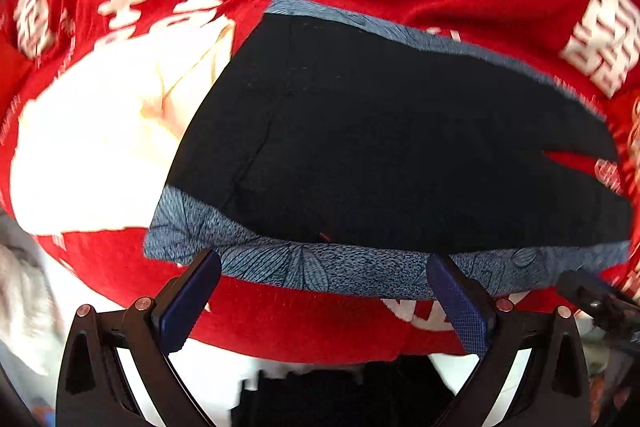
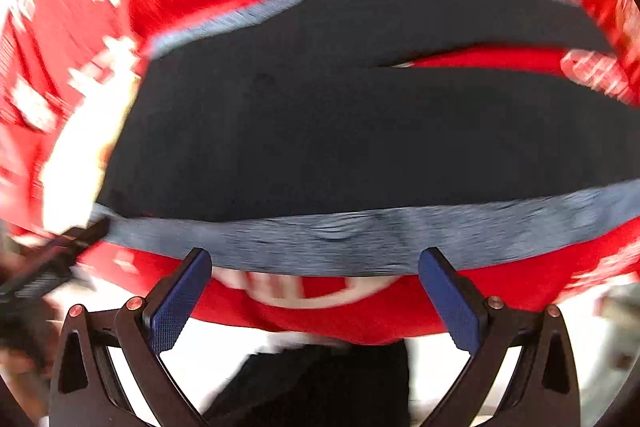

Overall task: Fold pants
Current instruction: 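Grasp the grey waistband with both grippers and lift it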

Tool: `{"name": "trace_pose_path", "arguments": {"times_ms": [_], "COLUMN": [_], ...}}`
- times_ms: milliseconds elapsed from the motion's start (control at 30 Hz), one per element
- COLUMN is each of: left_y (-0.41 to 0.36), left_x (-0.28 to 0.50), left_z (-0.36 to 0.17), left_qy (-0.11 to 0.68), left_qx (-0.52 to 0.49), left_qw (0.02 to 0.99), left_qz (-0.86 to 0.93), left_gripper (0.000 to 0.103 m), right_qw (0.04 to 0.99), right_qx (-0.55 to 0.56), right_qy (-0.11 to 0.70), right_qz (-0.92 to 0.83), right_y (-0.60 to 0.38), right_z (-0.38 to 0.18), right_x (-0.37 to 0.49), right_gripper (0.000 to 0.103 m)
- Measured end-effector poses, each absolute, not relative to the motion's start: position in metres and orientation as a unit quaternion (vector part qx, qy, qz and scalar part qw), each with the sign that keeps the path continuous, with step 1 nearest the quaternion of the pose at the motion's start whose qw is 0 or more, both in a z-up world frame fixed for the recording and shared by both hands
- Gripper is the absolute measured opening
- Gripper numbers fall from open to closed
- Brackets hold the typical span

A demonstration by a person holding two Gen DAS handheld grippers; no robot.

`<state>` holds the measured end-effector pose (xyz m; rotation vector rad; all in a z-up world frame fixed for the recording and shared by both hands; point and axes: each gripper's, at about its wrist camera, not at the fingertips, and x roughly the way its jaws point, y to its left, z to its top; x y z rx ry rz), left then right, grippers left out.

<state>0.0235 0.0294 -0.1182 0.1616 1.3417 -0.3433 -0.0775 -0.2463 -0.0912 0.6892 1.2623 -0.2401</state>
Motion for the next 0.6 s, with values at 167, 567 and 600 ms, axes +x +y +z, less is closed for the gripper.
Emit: {"name": "trace_pose_path", "arguments": {"times_ms": [167, 567, 600], "left_y": [0.070, 0.087, 0.085], "left_x": [0.021, 0.029, 0.032], "left_z": [-0.142, -0.187, -0.187], "left_qy": [0.636, 0.656, 0.655], "left_qx": [0.007, -0.086, -0.082], "left_qw": [0.754, 0.731, 0.731], "left_qz": [-0.167, -0.169, -0.171], "left_gripper": [0.090, 0.090, 0.090], "right_qw": [0.709, 0.649, 0.648], "right_qx": [0.491, 0.608, 0.615], "right_qy": [0.506, 0.457, 0.449], "right_qz": [-0.011, -0.001, 0.002], "right_y": [-0.262, -0.282, -0.283], "right_z": [-0.123, -0.199, -0.201], "right_x": [-0.109, -0.133, -0.131], "right_gripper": [0.088, 0.070, 0.070]}}
